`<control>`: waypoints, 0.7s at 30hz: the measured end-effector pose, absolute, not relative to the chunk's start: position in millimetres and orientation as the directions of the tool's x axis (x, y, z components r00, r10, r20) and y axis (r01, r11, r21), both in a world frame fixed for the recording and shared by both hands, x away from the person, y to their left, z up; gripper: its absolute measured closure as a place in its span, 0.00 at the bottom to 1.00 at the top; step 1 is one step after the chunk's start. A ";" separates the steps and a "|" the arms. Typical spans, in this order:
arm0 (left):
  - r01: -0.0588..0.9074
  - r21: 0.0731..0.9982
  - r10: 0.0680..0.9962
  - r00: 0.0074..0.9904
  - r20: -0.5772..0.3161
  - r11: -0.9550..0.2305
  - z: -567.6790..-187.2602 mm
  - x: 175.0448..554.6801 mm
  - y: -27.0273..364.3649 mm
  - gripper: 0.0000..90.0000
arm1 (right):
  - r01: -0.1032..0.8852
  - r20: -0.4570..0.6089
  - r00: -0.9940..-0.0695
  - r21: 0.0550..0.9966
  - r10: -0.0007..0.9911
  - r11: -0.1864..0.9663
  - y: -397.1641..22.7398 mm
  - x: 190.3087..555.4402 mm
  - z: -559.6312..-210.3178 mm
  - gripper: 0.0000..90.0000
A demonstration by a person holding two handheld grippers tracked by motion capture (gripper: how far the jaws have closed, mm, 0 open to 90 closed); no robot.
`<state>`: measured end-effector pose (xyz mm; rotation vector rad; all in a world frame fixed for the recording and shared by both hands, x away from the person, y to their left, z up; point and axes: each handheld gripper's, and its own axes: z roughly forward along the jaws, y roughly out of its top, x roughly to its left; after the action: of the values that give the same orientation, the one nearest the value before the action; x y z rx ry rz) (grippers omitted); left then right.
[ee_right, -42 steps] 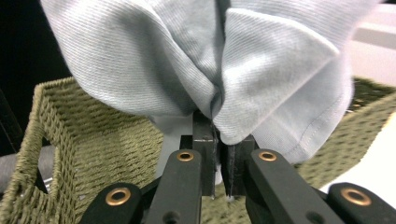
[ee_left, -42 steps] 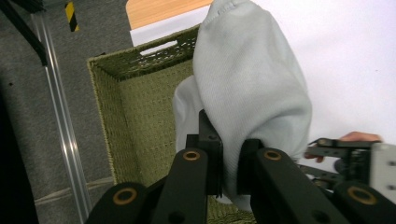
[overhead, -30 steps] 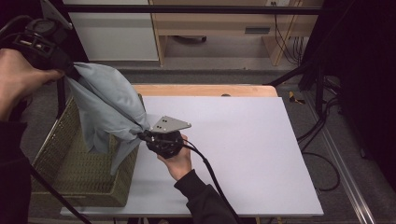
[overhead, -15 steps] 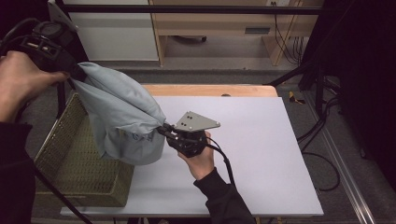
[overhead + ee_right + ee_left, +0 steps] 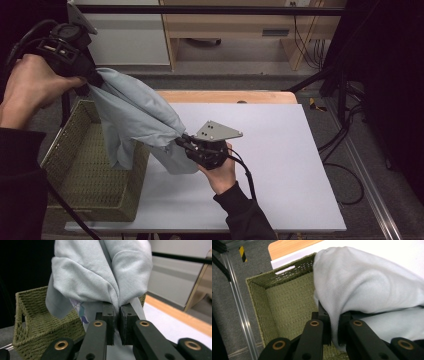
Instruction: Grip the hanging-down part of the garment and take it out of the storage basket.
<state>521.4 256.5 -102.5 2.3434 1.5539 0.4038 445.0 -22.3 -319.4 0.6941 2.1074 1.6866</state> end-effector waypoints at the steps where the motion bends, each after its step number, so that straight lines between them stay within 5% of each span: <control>1: 0.839 0.399 0.924 0.376 0.068 -0.371 -102.8 521.2 255.4 0.95 | 0.162 0.035 -0.819 0.972 0.572 0.173 -20.5 446.5 -323.6 0.92; 14: 0.839 0.394 0.922 0.379 0.073 -0.376 -109.1 523.7 254.6 0.95 | 0.190 0.090 -0.839 0.973 0.536 0.134 -23.1 445.8 -343.9 0.71; 21: 0.835 0.396 0.920 0.386 0.071 -0.382 -108.7 522.2 254.8 0.95 | 0.162 0.084 -0.812 0.983 0.578 0.084 -46.2 439.8 -341.4 0.39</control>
<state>522.2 254.8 -108.7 2.3537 1.5390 0.4062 439.8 -46.2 -341.4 0.7339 2.0423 1.7814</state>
